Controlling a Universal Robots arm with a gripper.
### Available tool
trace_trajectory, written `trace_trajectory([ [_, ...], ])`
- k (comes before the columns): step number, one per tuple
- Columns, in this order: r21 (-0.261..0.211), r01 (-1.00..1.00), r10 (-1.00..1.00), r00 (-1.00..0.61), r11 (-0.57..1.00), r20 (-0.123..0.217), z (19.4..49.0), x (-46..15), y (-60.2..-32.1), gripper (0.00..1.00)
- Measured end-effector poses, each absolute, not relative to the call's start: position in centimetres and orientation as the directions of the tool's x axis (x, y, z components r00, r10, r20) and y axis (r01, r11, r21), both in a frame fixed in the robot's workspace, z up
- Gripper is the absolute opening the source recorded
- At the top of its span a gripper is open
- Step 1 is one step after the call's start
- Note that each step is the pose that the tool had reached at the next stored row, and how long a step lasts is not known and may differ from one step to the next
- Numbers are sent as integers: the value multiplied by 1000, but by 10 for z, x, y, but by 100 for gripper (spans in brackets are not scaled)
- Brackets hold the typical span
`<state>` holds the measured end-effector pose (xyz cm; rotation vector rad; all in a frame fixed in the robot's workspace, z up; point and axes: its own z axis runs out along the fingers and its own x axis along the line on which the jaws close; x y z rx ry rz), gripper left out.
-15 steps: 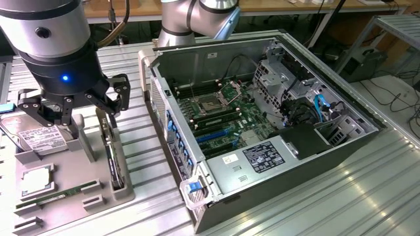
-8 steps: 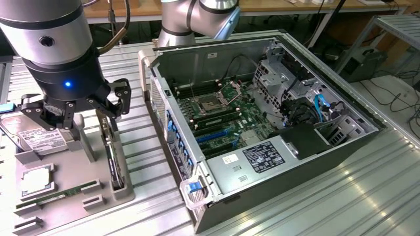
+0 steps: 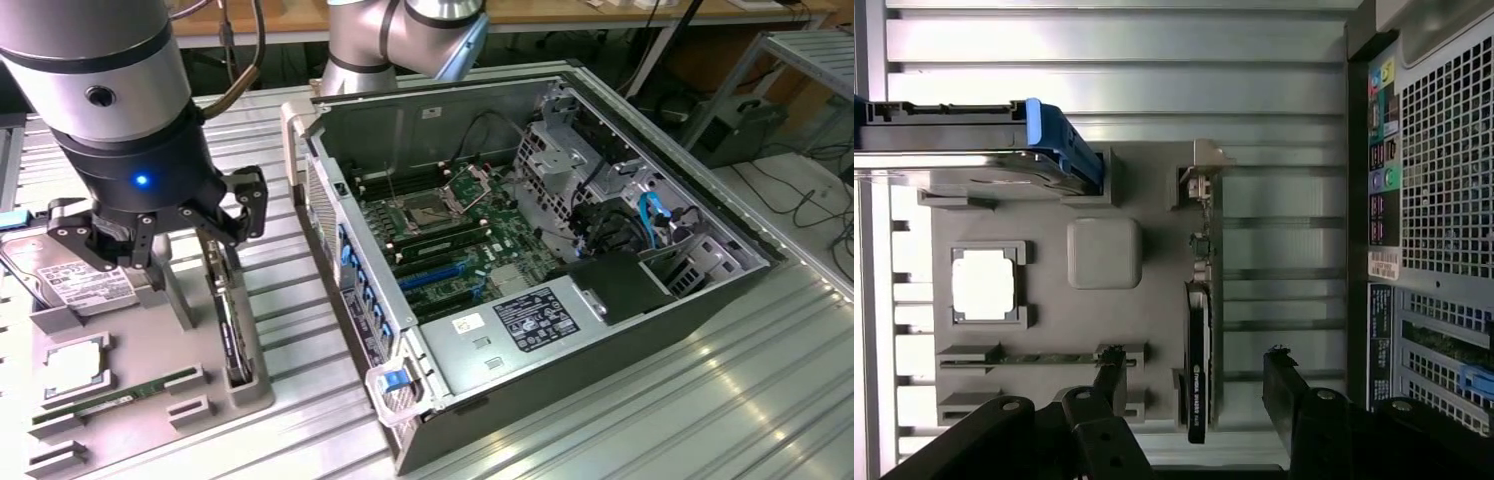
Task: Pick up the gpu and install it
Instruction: 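Pick up the gpu and move the gpu toward the slot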
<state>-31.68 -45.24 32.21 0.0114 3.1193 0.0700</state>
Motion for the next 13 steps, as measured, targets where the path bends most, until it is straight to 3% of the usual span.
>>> trace_trajectory([
  [13, 45, 7, 8, -1000, 999, -21, 310, -317, -455, 66],
])
